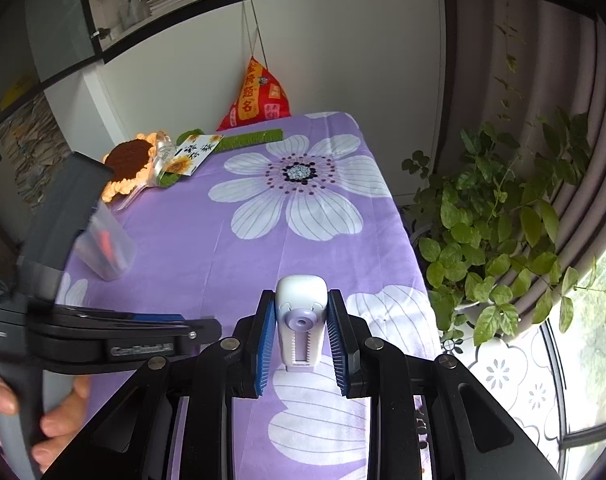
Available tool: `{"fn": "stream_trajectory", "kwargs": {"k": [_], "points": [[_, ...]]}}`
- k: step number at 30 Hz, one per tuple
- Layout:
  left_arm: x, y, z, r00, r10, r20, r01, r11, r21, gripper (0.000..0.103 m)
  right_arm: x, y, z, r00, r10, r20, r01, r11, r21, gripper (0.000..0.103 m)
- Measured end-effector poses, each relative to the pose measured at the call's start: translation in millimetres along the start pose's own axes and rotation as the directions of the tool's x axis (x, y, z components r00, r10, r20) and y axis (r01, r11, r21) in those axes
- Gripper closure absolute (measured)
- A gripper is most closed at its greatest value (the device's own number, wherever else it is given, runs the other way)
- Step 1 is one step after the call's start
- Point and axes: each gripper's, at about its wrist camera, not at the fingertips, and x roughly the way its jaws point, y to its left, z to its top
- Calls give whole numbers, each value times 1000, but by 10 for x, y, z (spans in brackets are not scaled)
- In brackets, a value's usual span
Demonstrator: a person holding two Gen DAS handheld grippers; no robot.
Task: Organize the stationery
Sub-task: 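Carry the white stick over the cup with the left tool while the right tool holds the tape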
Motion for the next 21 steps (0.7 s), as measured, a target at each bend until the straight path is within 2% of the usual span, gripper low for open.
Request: {"fn": "stream_trajectory", "kwargs": {"k": [3, 5, 6, 14, 21], "points": [[62, -32, 30, 999, 31, 12, -31, 1000, -6, 72, -28, -43, -9, 1000, -3, 4, 3, 1000, 5, 77], [66, -76, 36, 999, 49, 20, -50, 999, 18, 87, -34, -76, -9, 1000, -3, 5, 3, 1000, 11, 77], [80, -84, 31, 999, 45, 15, -45, 999, 26, 88, -34, -88, -8, 1000, -3, 5, 3, 1000, 14, 77], [-273, -119, -105, 991, 4, 132, -17, 996, 93, 89, -21, -36, 20, 1000, 22, 3, -22, 1000, -3, 77], [-565, -42, -230, 957, -9, 290, -40, 986, 161, 89, -18, 133, 38, 999, 50, 5, -50, 998, -36, 77]]}}
